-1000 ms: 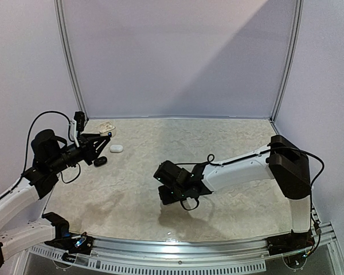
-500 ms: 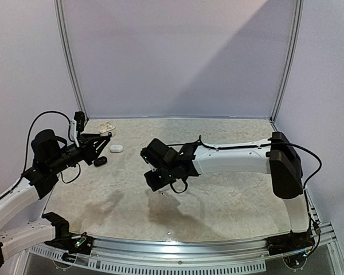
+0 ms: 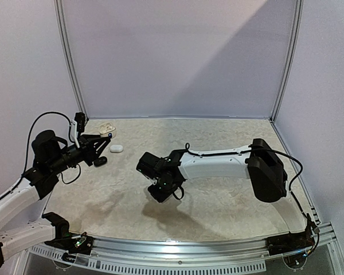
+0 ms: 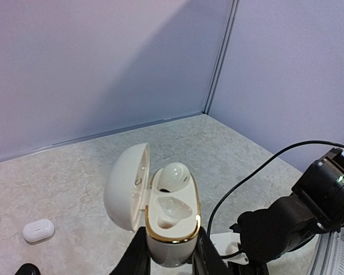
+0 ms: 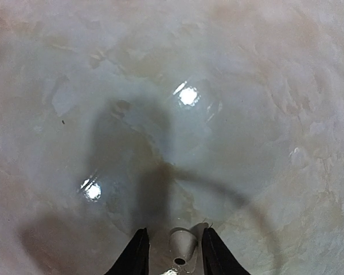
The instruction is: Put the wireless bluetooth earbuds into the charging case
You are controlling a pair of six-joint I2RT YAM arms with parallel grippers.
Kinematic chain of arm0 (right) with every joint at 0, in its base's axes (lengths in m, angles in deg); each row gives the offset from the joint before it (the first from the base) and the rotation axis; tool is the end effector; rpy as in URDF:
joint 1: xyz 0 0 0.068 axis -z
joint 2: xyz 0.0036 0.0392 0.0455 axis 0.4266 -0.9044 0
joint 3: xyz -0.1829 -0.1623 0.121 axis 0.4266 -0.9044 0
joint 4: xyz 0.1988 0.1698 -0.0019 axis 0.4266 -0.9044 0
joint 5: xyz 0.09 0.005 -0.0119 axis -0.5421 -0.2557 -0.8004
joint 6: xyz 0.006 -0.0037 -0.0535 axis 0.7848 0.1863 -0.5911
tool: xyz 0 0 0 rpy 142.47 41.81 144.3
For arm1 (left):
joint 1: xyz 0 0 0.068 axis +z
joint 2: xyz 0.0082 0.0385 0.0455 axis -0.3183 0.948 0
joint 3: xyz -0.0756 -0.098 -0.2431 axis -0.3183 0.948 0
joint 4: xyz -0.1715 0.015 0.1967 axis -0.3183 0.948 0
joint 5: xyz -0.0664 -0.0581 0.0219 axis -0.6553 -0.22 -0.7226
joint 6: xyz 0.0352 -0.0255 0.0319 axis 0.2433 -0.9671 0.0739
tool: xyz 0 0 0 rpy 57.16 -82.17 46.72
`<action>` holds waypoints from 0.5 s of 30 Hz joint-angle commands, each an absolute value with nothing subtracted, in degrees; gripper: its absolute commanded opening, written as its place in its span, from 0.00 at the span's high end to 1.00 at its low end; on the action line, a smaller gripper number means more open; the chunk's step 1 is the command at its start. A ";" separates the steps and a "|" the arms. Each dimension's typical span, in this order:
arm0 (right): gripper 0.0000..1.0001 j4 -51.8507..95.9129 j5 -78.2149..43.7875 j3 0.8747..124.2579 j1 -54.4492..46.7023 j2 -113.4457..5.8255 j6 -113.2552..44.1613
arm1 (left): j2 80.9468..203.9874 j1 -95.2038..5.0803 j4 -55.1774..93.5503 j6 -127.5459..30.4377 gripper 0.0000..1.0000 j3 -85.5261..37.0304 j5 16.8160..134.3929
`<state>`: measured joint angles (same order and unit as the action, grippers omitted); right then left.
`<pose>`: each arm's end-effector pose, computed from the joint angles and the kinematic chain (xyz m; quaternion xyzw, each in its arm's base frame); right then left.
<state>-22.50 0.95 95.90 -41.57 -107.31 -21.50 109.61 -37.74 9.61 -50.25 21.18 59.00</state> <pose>0.1981 0.4463 0.1468 -0.3771 0.9066 0.0486 0.1832 0.1684 -0.0745 0.2753 0.1833 0.7065 -0.3372 0.5946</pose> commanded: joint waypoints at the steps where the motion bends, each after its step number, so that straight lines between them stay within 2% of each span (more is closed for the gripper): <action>1: 0.71 -26.24 0.81 96.79 -41.84 -109.25 -22.29 | 109.98 -37.59 9.86 -49.56 1.00 21.96 59.06; 11: 0.94 -25.00 0.63 97.73 -41.82 -108.66 -23.63 | 109.98 -37.60 9.80 -49.33 1.00 22.01 58.84; 15: 1.00 -24.00 2.16 98.88 -41.27 -106.02 -23.87 | 110.12 -37.62 9.06 -47.74 1.00 21.94 56.97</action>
